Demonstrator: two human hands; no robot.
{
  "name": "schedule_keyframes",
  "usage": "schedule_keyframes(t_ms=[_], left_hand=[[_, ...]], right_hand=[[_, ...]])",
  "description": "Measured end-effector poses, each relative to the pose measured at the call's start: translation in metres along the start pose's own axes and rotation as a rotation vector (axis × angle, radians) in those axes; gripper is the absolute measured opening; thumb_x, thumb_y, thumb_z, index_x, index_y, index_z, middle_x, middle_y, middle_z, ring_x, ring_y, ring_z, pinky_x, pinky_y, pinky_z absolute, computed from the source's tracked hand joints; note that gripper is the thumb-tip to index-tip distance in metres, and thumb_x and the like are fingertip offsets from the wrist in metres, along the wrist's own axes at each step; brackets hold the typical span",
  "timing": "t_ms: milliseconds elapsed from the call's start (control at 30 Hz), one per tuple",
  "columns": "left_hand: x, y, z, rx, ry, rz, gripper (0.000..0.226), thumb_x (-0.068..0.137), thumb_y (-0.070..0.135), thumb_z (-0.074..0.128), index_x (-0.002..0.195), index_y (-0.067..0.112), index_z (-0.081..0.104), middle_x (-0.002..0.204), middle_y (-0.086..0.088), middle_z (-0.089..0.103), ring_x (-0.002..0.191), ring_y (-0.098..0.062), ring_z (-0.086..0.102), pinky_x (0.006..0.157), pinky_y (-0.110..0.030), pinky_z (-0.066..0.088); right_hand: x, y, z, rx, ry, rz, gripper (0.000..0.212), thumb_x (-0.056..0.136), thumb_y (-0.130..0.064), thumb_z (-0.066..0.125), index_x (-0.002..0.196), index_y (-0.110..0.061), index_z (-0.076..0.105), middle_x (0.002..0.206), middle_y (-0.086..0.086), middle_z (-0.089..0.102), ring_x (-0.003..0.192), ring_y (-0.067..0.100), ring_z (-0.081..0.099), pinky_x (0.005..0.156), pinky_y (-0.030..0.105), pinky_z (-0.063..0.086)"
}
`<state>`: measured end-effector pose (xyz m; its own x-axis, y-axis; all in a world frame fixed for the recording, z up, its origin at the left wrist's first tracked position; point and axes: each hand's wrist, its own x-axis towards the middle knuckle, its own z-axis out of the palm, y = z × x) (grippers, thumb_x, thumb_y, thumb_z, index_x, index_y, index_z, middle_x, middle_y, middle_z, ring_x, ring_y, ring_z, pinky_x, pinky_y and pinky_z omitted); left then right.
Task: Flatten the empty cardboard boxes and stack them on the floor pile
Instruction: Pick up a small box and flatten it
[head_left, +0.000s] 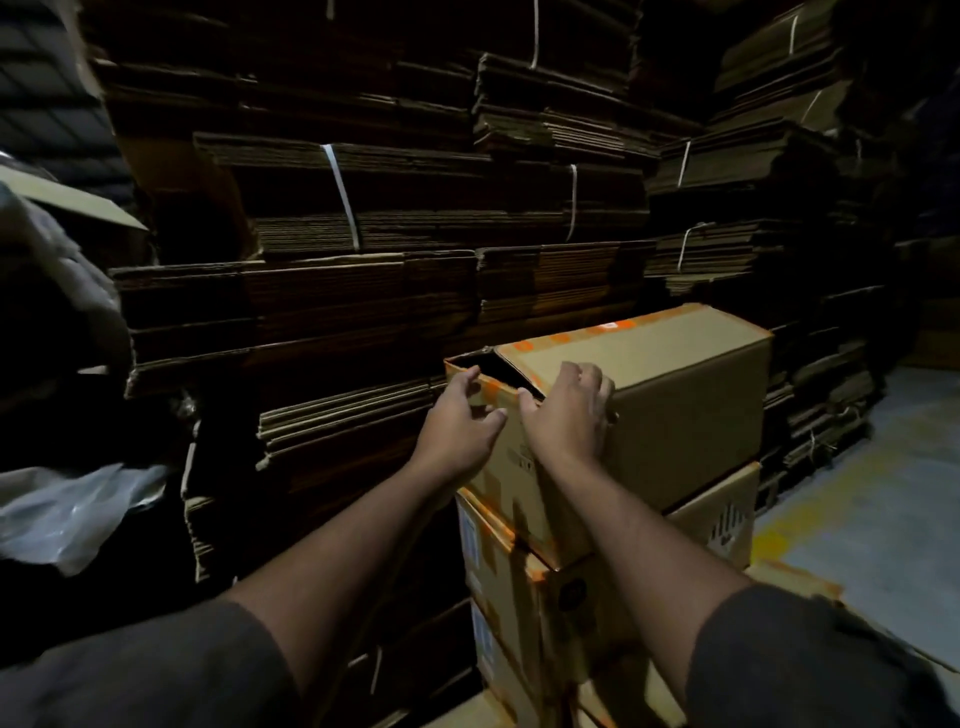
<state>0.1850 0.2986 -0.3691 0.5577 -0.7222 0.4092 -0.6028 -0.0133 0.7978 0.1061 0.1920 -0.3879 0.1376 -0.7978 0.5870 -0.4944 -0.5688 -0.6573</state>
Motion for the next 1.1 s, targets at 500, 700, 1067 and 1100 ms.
schedule_keyframes(t_ms=[500, 700, 1067, 1100], left_hand=[[0.01, -0.038, -0.008, -0.158, 0.047, -0.062, 0.046, 0.099, 0.02, 0.062, 0.143, 0.024, 0.048, 0.132, 0.007, 0.057, 0.087, 0.004, 0.057, 0.062, -0.015, 0.052], [0.002, -0.04, -0.015, -0.12, 0.078, -0.085, 0.048, 0.099, 0.019, 0.062, 0.144, 0.022, 0.046, 0.138, 0.001, 0.054, 0.102, -0.006, 0.056, 0.069, -0.019, 0.05], [-0.009, -0.029, 0.013, -0.369, 0.176, -0.406, 0.101, 0.069, 0.083, 0.065, 0.145, 0.019, 0.045, 0.134, -0.01, 0.057, 0.119, -0.032, 0.057, 0.104, -0.052, 0.048], [-0.01, -0.031, 0.015, -0.38, 0.197, -0.42, 0.097, 0.067, 0.079, 0.071, 0.14, 0.019, 0.05, 0.127, -0.009, 0.06, 0.113, -0.03, 0.06, 0.101, -0.051, 0.05]], right_hand=[[0.035, -0.001, 0.015, -0.086, 0.047, 0.135, 0.05, 0.095, -0.005, 0.059, 0.143, -0.016, 0.052, 0.142, 0.009, 0.046, 0.137, 0.031, 0.031, 0.099, 0.045, 0.045], [0.016, 0.013, -0.03, 0.015, 0.118, 0.043, 0.053, 0.095, 0.006, 0.052, 0.14, -0.021, 0.057, 0.144, 0.001, 0.054, 0.142, 0.025, 0.036, 0.111, 0.074, 0.022], [-0.055, 0.076, -0.131, 0.214, -0.182, -0.176, 0.051, 0.089, -0.012, 0.072, 0.138, -0.021, 0.059, 0.147, -0.01, 0.048, 0.142, 0.006, 0.035, 0.121, 0.031, 0.023], [-0.058, 0.082, -0.137, 0.282, -0.236, -0.159, 0.05, 0.09, -0.023, 0.073, 0.138, -0.022, 0.059, 0.147, -0.015, 0.045, 0.142, 0.001, 0.031, 0.119, 0.029, 0.022]])
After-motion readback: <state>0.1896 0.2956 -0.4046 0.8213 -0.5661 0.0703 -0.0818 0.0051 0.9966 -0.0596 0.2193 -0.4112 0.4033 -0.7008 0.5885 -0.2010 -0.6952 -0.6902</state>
